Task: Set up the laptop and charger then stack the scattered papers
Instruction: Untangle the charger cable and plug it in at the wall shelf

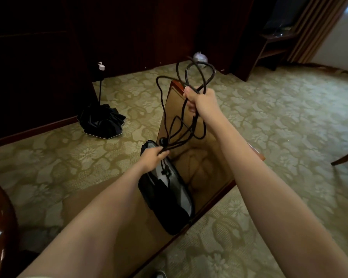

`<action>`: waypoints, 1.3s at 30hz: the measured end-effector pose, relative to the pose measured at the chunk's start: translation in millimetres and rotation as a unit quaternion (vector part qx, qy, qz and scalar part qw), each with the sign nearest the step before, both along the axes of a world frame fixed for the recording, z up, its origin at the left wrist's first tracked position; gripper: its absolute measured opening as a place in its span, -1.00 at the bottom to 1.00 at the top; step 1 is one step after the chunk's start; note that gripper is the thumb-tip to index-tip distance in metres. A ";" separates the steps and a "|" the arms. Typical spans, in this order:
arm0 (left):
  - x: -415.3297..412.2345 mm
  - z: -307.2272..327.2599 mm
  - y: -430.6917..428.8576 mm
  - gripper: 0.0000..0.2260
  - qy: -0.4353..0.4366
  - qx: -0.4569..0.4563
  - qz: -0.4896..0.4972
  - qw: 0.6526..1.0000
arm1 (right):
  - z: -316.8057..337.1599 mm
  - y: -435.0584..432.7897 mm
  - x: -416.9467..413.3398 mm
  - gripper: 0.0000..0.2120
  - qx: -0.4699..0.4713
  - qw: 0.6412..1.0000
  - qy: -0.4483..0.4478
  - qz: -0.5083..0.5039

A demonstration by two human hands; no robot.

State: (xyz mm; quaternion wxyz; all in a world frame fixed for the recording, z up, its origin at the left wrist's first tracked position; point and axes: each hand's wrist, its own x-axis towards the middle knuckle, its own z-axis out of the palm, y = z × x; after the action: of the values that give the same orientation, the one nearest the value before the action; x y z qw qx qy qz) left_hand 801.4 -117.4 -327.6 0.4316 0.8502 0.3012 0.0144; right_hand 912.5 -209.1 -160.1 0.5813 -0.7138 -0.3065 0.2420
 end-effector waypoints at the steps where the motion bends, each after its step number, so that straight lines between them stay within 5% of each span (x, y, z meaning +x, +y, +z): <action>1: 3.9 6.6 0.9 -0.79 -0.031 0.009 0.011 0.999 | 8.0 -0.4 1.4 -0.70 0.013 1.000 -0.006 -0.007; 11: 18.2 61.4 22.6 -0.71 -0.107 0.034 0.127 0.986 | 25.1 6.4 -3.2 -0.67 0.043 0.994 -0.098 -0.029; 21: 12.5 116.7 33.7 -0.69 -0.217 -0.018 0.185 0.958 | 36.9 13.3 -6.3 -0.75 0.095 0.991 -0.086 -0.030; 27: 1.1 148.4 40.2 -0.85 -0.291 -0.068 0.247 0.922 | 43.2 31.2 -17.2 -0.83 0.140 0.988 -0.065 -0.021; 39: -90.0 178.0 68.8 -0.71 -0.341 0.002 0.345 0.875 | 48.2 89.8 -78.7 -0.84 0.161 0.983 -0.053 0.075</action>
State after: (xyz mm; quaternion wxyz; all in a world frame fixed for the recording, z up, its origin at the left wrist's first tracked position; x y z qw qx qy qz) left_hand 711.4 -48.6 -149.6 0.4739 0.6356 0.4094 0.4515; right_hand 833.8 -119.3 -111.9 0.6520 -0.5974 -0.4247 0.1941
